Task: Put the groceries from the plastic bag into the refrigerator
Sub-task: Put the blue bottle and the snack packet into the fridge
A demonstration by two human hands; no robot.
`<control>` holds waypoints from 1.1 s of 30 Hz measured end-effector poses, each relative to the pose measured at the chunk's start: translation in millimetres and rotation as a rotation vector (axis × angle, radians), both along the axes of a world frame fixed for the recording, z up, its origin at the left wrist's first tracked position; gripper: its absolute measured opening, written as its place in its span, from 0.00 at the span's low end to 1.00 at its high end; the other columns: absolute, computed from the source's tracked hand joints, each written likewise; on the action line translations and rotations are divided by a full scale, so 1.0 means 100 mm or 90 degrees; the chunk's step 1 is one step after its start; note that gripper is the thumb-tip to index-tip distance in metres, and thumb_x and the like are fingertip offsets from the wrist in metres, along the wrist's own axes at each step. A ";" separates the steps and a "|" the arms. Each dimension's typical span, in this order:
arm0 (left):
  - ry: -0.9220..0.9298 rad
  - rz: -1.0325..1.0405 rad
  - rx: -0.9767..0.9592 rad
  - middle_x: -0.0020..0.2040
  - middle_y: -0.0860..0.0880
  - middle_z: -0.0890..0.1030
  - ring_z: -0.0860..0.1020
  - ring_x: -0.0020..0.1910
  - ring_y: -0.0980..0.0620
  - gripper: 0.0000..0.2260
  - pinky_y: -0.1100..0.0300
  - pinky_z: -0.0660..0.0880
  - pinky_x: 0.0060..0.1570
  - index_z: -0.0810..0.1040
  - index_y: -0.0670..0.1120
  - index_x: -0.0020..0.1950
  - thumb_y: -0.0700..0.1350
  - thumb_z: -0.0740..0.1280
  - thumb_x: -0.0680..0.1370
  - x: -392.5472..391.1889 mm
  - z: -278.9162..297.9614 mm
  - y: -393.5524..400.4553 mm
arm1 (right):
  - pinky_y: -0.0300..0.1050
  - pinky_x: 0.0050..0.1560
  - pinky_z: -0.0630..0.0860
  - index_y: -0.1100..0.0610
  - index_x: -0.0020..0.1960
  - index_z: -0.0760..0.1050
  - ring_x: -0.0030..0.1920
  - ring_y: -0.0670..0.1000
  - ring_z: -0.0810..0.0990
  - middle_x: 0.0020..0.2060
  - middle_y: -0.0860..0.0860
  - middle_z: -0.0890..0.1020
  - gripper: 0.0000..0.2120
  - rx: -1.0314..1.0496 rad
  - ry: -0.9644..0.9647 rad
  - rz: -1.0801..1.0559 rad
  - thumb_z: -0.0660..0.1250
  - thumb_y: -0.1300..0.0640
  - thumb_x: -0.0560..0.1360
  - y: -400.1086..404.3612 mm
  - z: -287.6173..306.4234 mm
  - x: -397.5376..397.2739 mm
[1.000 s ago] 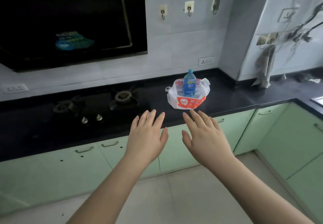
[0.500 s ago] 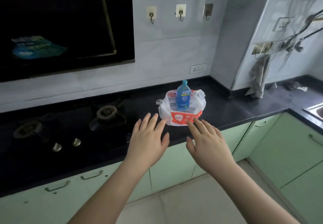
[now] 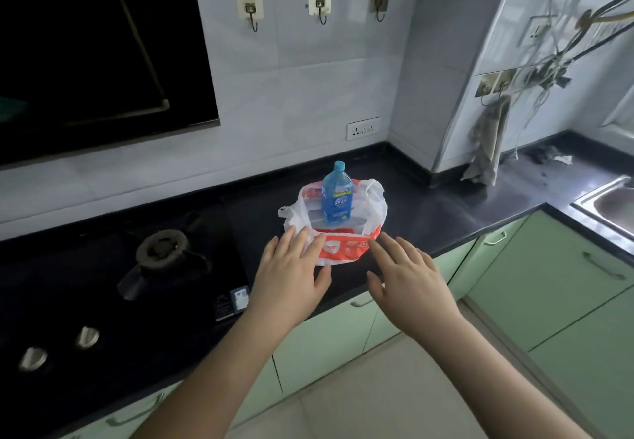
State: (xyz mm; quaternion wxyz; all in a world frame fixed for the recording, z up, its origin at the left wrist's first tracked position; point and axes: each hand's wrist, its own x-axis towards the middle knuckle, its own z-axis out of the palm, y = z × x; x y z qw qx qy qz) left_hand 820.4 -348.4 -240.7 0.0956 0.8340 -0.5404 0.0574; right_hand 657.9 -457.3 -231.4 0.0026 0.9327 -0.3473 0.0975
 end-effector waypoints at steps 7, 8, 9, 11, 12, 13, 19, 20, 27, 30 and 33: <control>0.003 0.020 0.059 0.80 0.48 0.55 0.48 0.79 0.46 0.27 0.46 0.49 0.76 0.55 0.53 0.79 0.61 0.48 0.82 0.23 -0.17 -0.80 | 0.54 0.72 0.60 0.52 0.75 0.62 0.74 0.56 0.63 0.74 0.53 0.66 0.26 0.048 0.016 0.045 0.57 0.45 0.79 -0.76 -0.09 0.25; 0.000 0.030 0.072 0.80 0.47 0.53 0.46 0.79 0.46 0.28 0.46 0.47 0.76 0.53 0.53 0.79 0.62 0.48 0.82 0.23 -0.18 -0.92 | 0.53 0.74 0.57 0.51 0.77 0.58 0.76 0.56 0.59 0.76 0.52 0.62 0.27 0.059 0.027 0.062 0.55 0.44 0.80 -0.89 -0.10 0.28; -0.004 0.036 0.085 0.81 0.47 0.51 0.45 0.79 0.45 0.28 0.46 0.46 0.76 0.52 0.53 0.79 0.63 0.48 0.81 0.24 -0.18 -1.04 | 0.52 0.75 0.54 0.50 0.78 0.55 0.77 0.55 0.56 0.77 0.51 0.59 0.27 0.066 0.033 0.073 0.53 0.43 0.81 -1.02 -0.10 0.31; -0.018 0.040 0.108 0.81 0.47 0.49 0.44 0.79 0.45 0.29 0.45 0.47 0.77 0.51 0.53 0.79 0.63 0.47 0.81 0.28 -0.21 -1.25 | 0.52 0.75 0.51 0.49 0.78 0.52 0.77 0.54 0.53 0.78 0.51 0.56 0.28 0.078 0.041 0.089 0.50 0.42 0.81 -1.24 -0.11 0.36; -0.029 0.047 0.108 0.81 0.47 0.50 0.44 0.79 0.45 0.29 0.45 0.47 0.76 0.51 0.52 0.79 0.63 0.46 0.81 0.31 -0.22 -1.35 | 0.52 0.75 0.51 0.49 0.78 0.51 0.77 0.54 0.52 0.78 0.51 0.55 0.28 0.085 0.045 0.098 0.50 0.42 0.81 -1.34 -0.13 0.39; -0.037 0.058 0.102 0.81 0.46 0.51 0.45 0.79 0.45 0.29 0.45 0.48 0.77 0.52 0.52 0.79 0.63 0.45 0.81 0.34 -0.23 -1.43 | 0.52 0.75 0.50 0.49 0.78 0.50 0.78 0.54 0.52 0.78 0.51 0.55 0.29 0.093 0.054 0.108 0.51 0.42 0.81 -1.45 -0.15 0.42; -0.007 0.094 0.118 0.81 0.48 0.50 0.45 0.79 0.47 0.30 0.46 0.49 0.76 0.50 0.53 0.79 0.64 0.39 0.79 0.50 -0.40 -1.71 | 0.51 0.76 0.48 0.50 0.78 0.49 0.78 0.54 0.50 0.79 0.50 0.53 0.30 0.137 0.086 0.156 0.52 0.41 0.81 -1.92 -0.41 0.74; -0.005 0.096 0.113 0.81 0.47 0.51 0.46 0.79 0.46 0.31 0.46 0.50 0.76 0.51 0.53 0.79 0.64 0.37 0.78 0.54 -0.46 -1.71 | 0.51 0.76 0.48 0.50 0.79 0.49 0.78 0.54 0.49 0.79 0.50 0.52 0.30 0.147 0.086 0.164 0.52 0.42 0.81 -1.95 -0.45 0.80; -0.020 0.098 0.087 0.77 0.41 0.62 0.58 0.77 0.42 0.29 0.43 0.63 0.71 0.62 0.49 0.77 0.62 0.50 0.80 0.94 -0.86 -1.80 | 0.51 0.76 0.49 0.51 0.78 0.51 0.78 0.54 0.52 0.78 0.51 0.56 0.28 0.168 0.099 0.184 0.51 0.42 0.82 -2.09 -0.82 1.24; -0.012 0.083 0.084 0.77 0.42 0.64 0.60 0.76 0.42 0.29 0.44 0.60 0.71 0.63 0.48 0.77 0.61 0.51 0.80 1.11 -0.98 -1.90 | 0.51 0.75 0.52 0.51 0.78 0.54 0.77 0.54 0.56 0.77 0.52 0.59 0.27 0.186 0.119 0.167 0.52 0.45 0.82 -2.15 -1.02 1.39; 0.001 0.059 0.088 0.77 0.42 0.64 0.60 0.77 0.43 0.29 0.45 0.60 0.71 0.63 0.48 0.77 0.61 0.52 0.79 1.26 -1.09 -1.98 | 0.51 0.75 0.54 0.51 0.78 0.54 0.76 0.54 0.57 0.77 0.52 0.59 0.26 0.201 0.154 0.152 0.52 0.45 0.82 -2.19 -1.21 1.53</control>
